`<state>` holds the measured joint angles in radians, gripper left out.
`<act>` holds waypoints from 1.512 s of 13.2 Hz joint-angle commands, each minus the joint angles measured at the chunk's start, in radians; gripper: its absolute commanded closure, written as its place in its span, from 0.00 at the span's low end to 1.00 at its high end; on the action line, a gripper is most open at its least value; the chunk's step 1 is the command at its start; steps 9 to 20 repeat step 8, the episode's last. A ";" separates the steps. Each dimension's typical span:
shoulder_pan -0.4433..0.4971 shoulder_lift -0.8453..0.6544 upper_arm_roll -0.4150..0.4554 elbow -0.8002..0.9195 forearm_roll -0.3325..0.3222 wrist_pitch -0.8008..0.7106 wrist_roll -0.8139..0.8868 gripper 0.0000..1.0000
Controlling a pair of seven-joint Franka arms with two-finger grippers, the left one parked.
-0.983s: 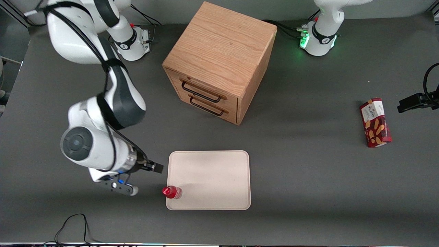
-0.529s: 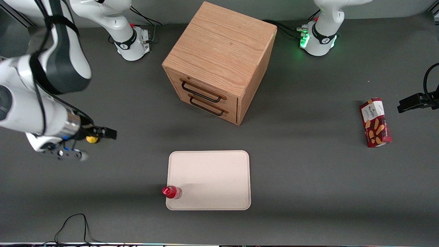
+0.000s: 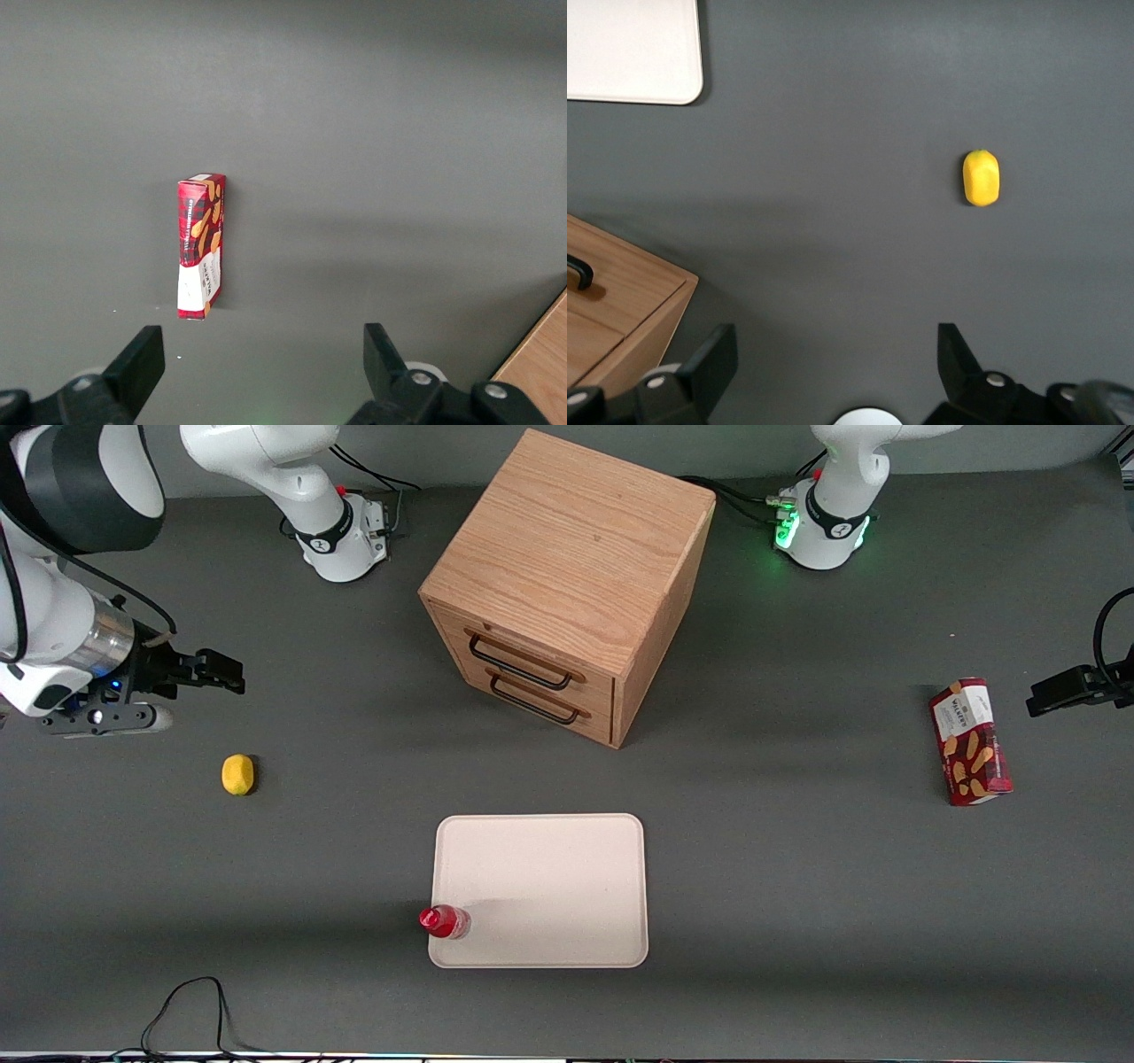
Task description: Place coke bottle on tray
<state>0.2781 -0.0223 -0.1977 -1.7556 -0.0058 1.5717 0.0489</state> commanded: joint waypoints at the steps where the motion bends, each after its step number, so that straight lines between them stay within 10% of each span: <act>1: 0.021 -0.057 -0.022 -0.010 -0.025 -0.044 -0.024 0.00; 20: -0.053 -0.045 0.026 0.033 0.012 -0.073 -0.018 0.00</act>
